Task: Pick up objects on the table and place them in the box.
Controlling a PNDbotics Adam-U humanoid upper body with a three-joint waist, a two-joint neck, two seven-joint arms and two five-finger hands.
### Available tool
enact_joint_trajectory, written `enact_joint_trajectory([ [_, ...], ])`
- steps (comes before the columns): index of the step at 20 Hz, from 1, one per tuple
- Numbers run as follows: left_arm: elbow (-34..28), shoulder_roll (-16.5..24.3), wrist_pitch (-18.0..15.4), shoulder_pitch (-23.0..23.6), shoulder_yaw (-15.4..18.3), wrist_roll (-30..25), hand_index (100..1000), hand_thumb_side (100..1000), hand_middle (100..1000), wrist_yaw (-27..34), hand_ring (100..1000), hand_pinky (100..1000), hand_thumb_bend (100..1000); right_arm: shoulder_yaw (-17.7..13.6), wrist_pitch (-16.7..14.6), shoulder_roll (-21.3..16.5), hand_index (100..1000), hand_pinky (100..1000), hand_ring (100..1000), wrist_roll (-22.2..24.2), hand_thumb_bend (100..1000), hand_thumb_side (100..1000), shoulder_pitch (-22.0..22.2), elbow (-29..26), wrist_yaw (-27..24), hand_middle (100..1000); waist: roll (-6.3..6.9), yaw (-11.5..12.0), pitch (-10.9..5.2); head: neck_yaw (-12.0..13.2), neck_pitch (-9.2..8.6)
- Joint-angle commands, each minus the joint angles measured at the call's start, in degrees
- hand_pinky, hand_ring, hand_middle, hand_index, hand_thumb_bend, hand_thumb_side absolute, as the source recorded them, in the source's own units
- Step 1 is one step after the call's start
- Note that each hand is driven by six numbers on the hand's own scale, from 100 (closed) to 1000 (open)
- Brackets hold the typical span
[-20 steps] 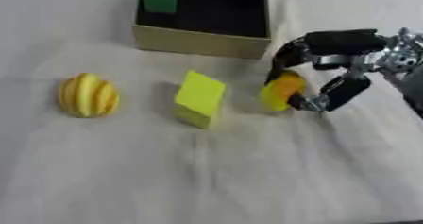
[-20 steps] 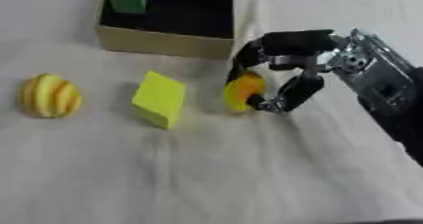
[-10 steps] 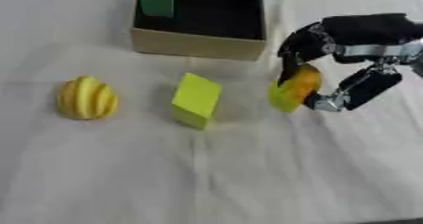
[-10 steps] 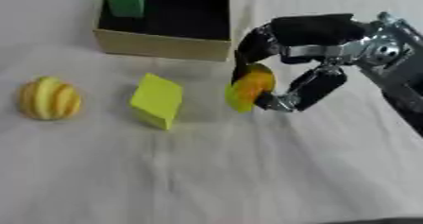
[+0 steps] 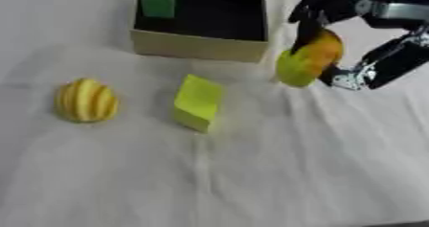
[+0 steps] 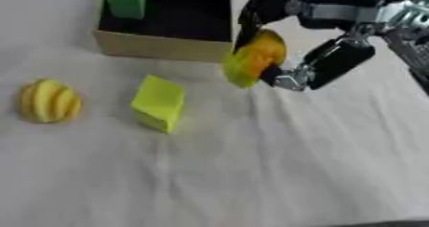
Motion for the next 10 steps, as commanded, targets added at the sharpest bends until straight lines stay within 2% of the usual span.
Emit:
enact_joint_trajectory([
  [1, -0.91, 1.51, -0.24, -0.57, 0.23, -0.15, 850, 626, 740, 0.38, 777, 700, 100, -1.67, 1.08, -1.16, 688, 774, 593, -2.09, 100, 100, -2.43, 1.96, -1.40, 493, 0.01, 0.41, -0.96, -0.85, -1.64],
  [10, -0.91, 1.57, -0.43, -2.21, -0.66, -1.12, 850, 625, 740, 0.80, 777, 700, 100, -2.33, 2.72, 1.21, 694, 778, 601, -7.95, 100, 100, -7.84, 10.14, 0.14, 493, -1.68, 3.88, 0.10, -3.16, -4.27],
])
